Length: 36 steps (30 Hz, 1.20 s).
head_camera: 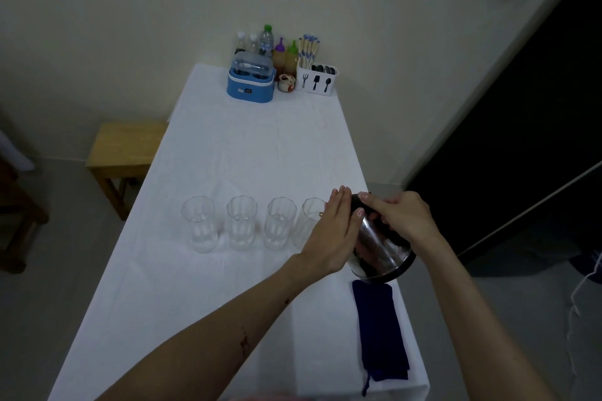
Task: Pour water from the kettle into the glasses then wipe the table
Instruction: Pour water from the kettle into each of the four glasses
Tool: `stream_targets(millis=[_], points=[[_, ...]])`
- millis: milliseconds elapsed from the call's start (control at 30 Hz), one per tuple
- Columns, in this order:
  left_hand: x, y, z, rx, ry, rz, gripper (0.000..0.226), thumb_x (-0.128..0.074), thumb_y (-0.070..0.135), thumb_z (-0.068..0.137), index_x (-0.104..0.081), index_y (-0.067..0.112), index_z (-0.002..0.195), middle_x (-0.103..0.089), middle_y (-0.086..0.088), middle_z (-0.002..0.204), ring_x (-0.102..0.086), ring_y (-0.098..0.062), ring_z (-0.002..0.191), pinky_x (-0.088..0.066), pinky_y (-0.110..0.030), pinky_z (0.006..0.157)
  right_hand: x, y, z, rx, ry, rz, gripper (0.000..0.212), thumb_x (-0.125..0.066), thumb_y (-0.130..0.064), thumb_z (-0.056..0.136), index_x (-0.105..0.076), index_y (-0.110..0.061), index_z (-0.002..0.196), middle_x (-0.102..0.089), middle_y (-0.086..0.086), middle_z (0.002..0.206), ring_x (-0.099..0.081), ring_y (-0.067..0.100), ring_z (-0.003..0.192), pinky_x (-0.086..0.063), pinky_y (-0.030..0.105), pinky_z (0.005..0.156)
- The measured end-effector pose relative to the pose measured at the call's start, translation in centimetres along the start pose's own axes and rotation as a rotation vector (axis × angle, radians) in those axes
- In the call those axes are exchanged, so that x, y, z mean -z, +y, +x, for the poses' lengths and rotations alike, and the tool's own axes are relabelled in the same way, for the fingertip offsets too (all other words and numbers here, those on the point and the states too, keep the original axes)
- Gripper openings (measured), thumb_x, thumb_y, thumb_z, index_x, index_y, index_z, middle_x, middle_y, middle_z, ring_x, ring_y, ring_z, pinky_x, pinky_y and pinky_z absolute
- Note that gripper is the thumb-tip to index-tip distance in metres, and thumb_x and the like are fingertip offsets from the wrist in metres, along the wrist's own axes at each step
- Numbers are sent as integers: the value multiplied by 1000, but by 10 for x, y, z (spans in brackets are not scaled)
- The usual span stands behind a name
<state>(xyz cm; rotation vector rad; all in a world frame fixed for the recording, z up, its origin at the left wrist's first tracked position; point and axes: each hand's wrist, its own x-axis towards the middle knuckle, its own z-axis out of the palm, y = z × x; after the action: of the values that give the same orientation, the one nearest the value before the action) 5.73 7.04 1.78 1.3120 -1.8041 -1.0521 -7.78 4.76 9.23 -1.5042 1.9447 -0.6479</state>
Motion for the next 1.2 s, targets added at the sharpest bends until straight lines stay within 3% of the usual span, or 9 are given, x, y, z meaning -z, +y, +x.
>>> stream_targets(millis=[767, 1200], points=[[0, 0, -1, 7, -5, -9, 59, -20, 35, 105, -1, 9, 154, 3, -3, 163, 8, -11, 149, 3, -27, 120, 1, -3, -1, 7, -3, -16, 51, -73, -59, 80, -76, -11, 62, -65, 4, 54, -59, 18, 51, -46, 26, 51], [-5, -3, -1, -6, -7, 13, 58, -20, 35, 105, -1, 11, 154, 3, -2, 163, 8, -11, 149, 3, -25, 119, -2, 5, -1, 12, 5, 1, 49, -72, -59, 81, -77, -13, 63, -67, 0, 53, -64, 16, 55, -48, 25, 56]])
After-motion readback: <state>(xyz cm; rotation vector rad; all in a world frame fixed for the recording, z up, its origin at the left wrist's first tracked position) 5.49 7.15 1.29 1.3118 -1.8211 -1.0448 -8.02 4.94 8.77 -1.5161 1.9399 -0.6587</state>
